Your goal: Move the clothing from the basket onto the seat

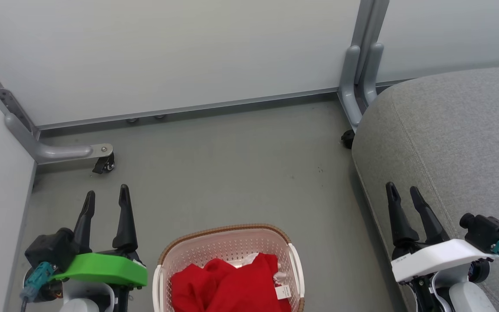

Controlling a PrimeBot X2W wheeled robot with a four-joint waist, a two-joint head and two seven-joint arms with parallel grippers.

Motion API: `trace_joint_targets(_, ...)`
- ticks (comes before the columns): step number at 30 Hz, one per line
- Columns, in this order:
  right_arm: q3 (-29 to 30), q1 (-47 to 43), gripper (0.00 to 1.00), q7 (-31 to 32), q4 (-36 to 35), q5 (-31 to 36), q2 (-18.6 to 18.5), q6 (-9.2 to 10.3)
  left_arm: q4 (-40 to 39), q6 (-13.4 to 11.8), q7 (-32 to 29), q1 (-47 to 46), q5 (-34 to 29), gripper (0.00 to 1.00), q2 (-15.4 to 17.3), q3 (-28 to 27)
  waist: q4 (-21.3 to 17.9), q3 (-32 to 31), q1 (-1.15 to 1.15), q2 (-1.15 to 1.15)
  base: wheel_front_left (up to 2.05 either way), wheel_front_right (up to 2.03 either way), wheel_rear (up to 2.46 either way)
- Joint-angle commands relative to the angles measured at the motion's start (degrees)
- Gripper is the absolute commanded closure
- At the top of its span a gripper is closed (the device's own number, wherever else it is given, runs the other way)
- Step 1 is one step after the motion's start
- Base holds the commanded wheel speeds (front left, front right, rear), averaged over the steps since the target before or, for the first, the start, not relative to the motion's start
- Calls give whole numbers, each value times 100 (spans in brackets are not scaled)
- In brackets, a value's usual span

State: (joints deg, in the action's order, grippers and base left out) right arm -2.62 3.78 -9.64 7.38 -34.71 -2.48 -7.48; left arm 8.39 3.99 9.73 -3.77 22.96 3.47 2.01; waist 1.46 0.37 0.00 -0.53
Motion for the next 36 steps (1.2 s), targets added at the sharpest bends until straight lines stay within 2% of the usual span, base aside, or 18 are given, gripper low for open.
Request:
trace_joint_targets(1, -12, 29, 0, -68, -78, 173, -37, -1, -37, -27, 54, -46, -204, 0, 69, 26, 3, 2, 0, 34, 0, 0, 0)
trace_joint_targets(19, 24, 33, 0, -285, -166, 1152, -44, -2, -4, -118, 278, -19, -1111, 0, 132, 167, 39, 20, 0, 42, 0, 0, 0)
trace_joint_targets(36, -23, 71, 0, -472, 110, 2044, -52, -2, 1, -185, 466, 22, -1885, 0, 179, 294, 75, 18, 0, 49, 0, 0, 0)
